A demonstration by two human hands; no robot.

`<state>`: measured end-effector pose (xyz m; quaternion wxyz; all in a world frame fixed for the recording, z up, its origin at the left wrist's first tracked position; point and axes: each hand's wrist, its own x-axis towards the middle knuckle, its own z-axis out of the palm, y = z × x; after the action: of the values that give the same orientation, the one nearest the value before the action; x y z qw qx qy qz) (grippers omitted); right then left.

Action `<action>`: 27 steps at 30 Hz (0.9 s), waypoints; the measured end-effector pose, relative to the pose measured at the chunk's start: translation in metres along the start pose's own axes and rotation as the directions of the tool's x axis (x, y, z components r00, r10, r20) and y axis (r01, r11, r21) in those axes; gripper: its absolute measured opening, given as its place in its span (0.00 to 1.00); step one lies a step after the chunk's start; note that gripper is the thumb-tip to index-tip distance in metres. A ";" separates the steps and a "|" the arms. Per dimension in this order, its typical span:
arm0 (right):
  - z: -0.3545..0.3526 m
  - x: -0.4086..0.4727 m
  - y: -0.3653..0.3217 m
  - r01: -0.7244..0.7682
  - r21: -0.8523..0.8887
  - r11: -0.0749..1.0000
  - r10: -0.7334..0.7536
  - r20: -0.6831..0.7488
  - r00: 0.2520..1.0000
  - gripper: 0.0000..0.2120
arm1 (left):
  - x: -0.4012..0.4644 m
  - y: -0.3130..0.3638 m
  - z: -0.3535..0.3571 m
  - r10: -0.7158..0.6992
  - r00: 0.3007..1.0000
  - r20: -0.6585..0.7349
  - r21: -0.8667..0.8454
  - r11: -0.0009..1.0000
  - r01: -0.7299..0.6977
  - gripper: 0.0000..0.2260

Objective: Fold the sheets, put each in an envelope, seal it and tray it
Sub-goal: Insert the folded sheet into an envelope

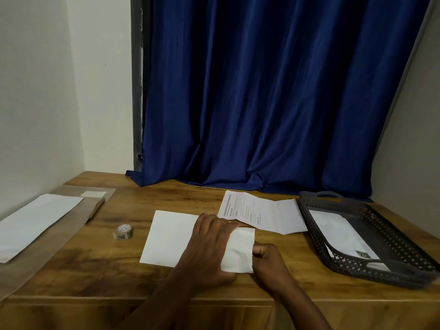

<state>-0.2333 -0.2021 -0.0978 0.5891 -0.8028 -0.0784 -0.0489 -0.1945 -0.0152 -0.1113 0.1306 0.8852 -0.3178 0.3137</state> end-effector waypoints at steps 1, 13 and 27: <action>0.001 0.001 0.000 0.003 -0.005 1.000 -0.003 0.001 1.000 0.06 | 0.000 0.000 0.000 0.003 1.000 -0.012 -0.007 1.000 -0.003 0.45; -0.007 0.007 0.020 0.037 0.312 0.949 0.144 -0.538 0.830 0.07 | 0.003 0.003 -0.003 -0.257 0.896 0.362 -0.014 0.960 0.281 0.40; 0.026 -0.002 0.011 0.273 -0.795 0.542 0.010 0.331 0.944 0.33 | -0.007 -0.014 -0.002 -0.402 0.873 0.277 -0.307 0.824 0.476 0.24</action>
<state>-0.2339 -0.1807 -0.1163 0.1147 -0.9743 -0.1939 -0.0041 -0.1911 -0.0004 -0.1151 0.3295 0.9212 -0.1687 0.1196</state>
